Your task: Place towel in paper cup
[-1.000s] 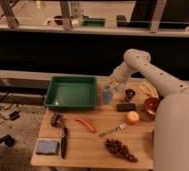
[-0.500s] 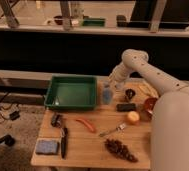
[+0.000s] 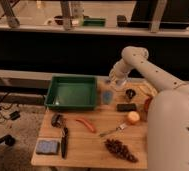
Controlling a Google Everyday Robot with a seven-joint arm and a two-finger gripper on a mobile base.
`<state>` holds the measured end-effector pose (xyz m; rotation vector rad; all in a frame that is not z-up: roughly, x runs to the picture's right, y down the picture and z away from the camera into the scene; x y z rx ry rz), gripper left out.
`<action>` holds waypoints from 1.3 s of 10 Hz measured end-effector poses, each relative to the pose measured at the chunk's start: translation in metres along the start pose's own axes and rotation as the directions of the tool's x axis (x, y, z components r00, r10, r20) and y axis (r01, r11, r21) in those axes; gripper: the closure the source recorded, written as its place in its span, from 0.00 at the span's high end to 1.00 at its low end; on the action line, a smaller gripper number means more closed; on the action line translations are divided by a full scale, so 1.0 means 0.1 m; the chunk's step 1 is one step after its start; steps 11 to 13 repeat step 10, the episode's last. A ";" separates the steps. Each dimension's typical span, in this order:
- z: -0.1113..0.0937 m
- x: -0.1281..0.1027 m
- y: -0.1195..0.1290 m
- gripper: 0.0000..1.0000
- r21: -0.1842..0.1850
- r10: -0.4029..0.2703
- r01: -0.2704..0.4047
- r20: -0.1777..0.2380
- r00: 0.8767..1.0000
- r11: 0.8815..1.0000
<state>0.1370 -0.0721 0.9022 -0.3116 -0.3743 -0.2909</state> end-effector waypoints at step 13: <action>0.07 0.47 -0.07 0.00 0.028 0.040 -0.037 -0.099 0.994 0.999</action>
